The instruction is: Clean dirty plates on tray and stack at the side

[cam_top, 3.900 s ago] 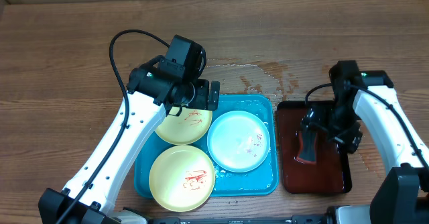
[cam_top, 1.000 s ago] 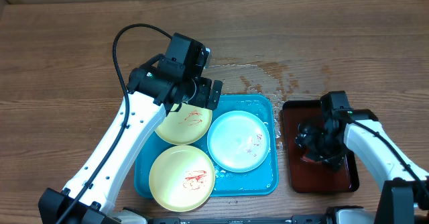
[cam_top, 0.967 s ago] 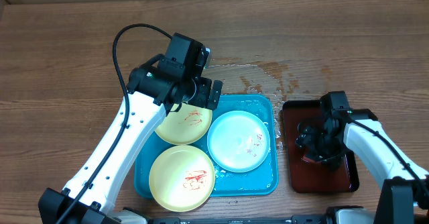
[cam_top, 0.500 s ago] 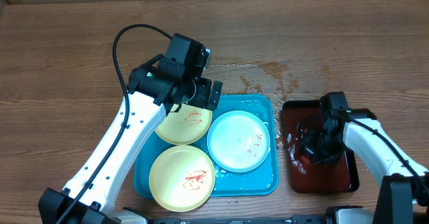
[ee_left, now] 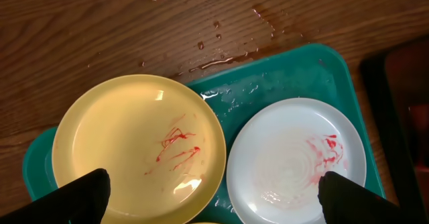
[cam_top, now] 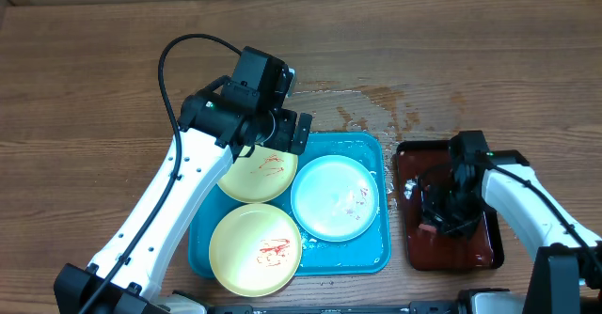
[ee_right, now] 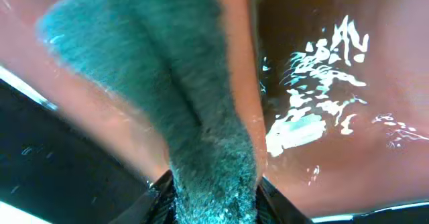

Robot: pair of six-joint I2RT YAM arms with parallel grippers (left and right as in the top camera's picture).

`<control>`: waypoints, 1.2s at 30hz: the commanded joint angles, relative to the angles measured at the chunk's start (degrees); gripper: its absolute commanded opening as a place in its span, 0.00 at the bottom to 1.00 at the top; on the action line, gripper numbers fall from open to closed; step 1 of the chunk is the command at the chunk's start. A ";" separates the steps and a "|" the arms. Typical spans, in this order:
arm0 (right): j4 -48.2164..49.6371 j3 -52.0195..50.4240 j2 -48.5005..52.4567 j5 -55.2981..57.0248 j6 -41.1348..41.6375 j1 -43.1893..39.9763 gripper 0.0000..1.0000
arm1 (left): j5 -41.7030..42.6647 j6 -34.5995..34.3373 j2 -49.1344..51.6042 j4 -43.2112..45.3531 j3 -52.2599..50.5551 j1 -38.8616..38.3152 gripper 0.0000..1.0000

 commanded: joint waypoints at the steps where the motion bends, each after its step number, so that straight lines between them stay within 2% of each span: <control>1: -0.59 5.68 0.11 0.66 -5.90 -0.11 0.38 | 0.44 1.33 0.42 0.61 0.96 -0.39 1.00; 3: 0.09 7.17 0.11 2.95 -9.11 -0.11 0.46 | 0.44 1.33 0.42 0.74 0.96 -0.39 1.00; 5: 2.01 7.41 0.11 4.11 -14.38 -0.11 0.68 | 0.44 1.33 0.42 0.79 0.96 -0.39 1.00; 6: 2.97 7.41 0.11 4.83 -15.96 -0.11 0.75 | 0.44 1.33 0.42 0.79 0.96 -0.39 1.00; 9: 4.07 7.41 0.13 6.47 -16.55 -0.11 0.80 | 0.42 1.36 0.42 0.76 0.96 -0.39 1.00; 13: 4.33 7.39 0.13 7.41 -16.57 -0.11 0.80 | 0.42 1.42 0.44 0.70 0.96 -0.39 1.00; 20: 11.50 7.34 0.72 9.01 -19.28 -0.11 0.76 | 0.46 2.58 0.42 0.85 0.96 -0.39 1.00; 27: 10.64 7.23 4.81 8.98 -19.56 -0.11 0.72 | 0.44 2.62 0.42 0.87 0.96 -0.39 1.00; 33: 11.19 7.23 7.89 8.24 -19.39 -0.11 0.61 | 0.42 2.64 0.42 0.90 0.96 -0.39 1.00; 36: 11.63 7.23 9.22 7.87 -19.37 -0.11 0.59 | 0.42 2.64 0.42 0.87 0.96 -0.39 1.00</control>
